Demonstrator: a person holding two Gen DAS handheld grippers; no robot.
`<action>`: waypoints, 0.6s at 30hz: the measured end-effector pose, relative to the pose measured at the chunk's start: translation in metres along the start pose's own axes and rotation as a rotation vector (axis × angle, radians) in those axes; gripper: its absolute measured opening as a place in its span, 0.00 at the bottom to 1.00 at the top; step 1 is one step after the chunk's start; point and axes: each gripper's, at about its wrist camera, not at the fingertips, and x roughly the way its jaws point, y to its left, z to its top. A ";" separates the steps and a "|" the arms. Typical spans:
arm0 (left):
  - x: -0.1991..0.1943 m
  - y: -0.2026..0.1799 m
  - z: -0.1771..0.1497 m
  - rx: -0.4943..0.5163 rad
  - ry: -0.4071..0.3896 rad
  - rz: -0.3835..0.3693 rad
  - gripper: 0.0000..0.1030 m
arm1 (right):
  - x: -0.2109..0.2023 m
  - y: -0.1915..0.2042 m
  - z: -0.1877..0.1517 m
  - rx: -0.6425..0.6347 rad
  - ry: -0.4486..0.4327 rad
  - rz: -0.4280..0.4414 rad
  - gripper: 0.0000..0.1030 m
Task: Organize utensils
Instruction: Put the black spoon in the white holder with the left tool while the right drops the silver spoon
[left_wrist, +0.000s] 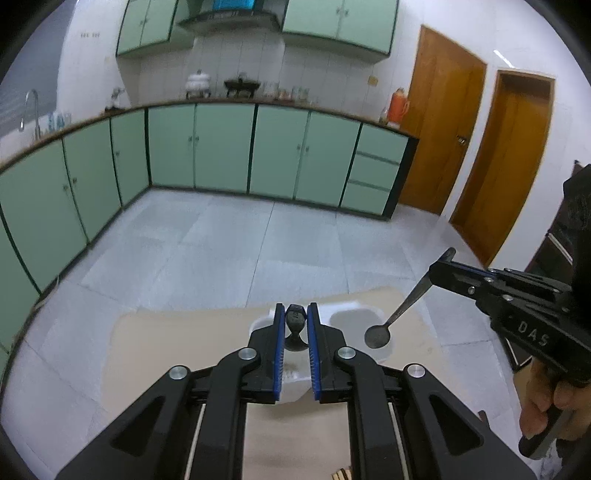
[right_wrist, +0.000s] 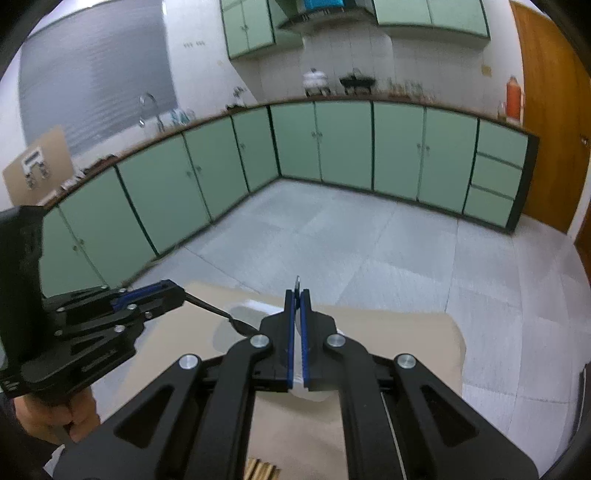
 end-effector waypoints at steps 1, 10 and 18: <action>0.007 0.001 -0.005 -0.003 0.015 0.001 0.11 | 0.009 -0.005 -0.008 0.010 0.017 -0.002 0.02; -0.006 0.016 -0.028 -0.011 0.009 0.038 0.27 | -0.012 -0.020 -0.043 0.068 0.003 -0.011 0.22; -0.120 0.009 -0.079 0.024 -0.140 0.076 0.69 | -0.103 -0.009 -0.120 0.077 -0.077 -0.021 0.38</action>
